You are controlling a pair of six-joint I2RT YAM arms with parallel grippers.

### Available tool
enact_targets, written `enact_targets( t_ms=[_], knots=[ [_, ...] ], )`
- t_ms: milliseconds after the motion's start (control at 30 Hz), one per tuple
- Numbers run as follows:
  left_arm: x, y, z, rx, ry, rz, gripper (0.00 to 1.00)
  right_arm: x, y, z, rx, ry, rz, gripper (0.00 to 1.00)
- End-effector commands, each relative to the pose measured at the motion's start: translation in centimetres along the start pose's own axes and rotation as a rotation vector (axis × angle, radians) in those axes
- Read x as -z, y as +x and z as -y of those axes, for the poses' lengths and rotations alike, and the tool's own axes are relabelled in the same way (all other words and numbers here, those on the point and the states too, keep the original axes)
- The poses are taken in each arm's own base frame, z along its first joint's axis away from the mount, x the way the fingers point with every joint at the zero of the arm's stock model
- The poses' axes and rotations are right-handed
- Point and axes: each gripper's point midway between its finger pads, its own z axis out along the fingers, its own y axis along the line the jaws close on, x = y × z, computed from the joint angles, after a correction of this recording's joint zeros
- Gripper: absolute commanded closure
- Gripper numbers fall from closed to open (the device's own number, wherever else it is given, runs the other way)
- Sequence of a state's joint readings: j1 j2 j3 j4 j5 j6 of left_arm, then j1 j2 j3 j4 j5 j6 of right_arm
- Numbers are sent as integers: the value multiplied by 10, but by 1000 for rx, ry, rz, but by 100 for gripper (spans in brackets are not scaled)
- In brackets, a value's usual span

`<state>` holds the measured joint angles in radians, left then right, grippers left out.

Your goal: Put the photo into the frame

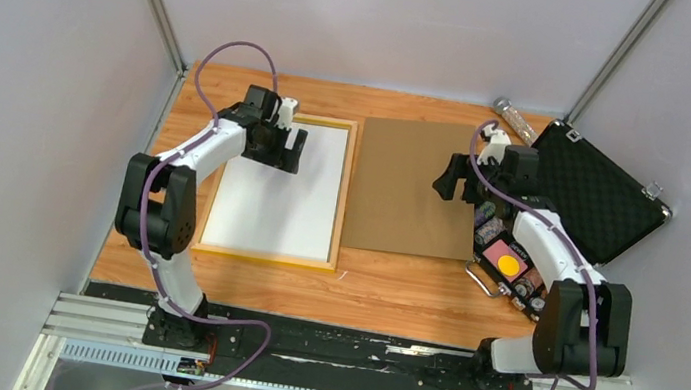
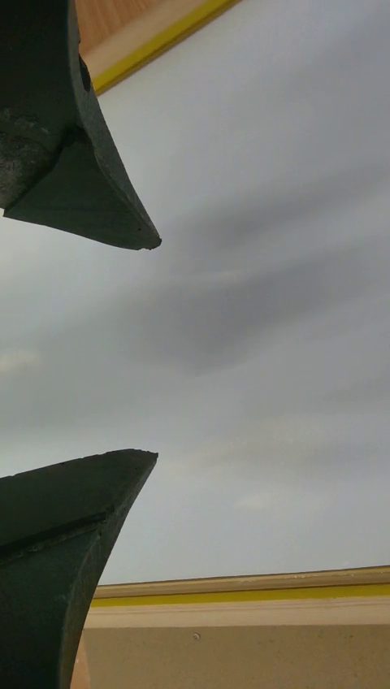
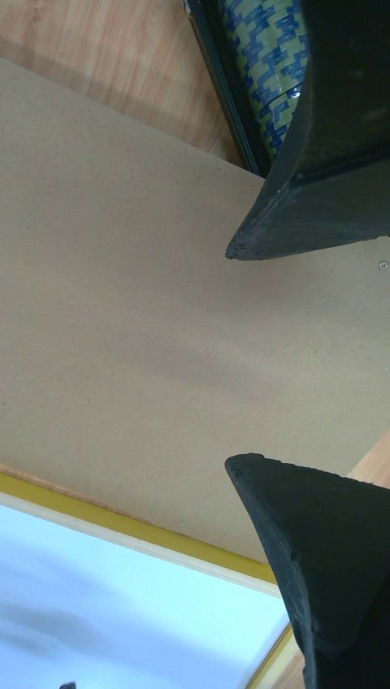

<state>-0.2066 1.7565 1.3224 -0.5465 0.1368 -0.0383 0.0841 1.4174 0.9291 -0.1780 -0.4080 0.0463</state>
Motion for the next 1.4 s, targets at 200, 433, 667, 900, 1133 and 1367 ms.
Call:
enact_targets(
  t_ms=[200,433,667,900,1133,1367],
  knots=[
    [-34,19,38,-45,135,-58,0,18,-12,8,-23,-19,52,14],
    [-41,23,43,-56,140,-72,0,17,-9,7,-35,-35,46,14],
    [-49,26,47,-63,152,-90,0,19,-9,15,-53,-21,50,14],
    [-53,27,51,-66,167,-100,0,19,-7,19,-67,-21,46,14],
    [-55,27,54,-71,176,-106,0,20,-7,20,-76,-23,48,14],
    [-55,23,53,-72,165,-103,0,21,-8,21,-83,-25,51,14]
  ],
)
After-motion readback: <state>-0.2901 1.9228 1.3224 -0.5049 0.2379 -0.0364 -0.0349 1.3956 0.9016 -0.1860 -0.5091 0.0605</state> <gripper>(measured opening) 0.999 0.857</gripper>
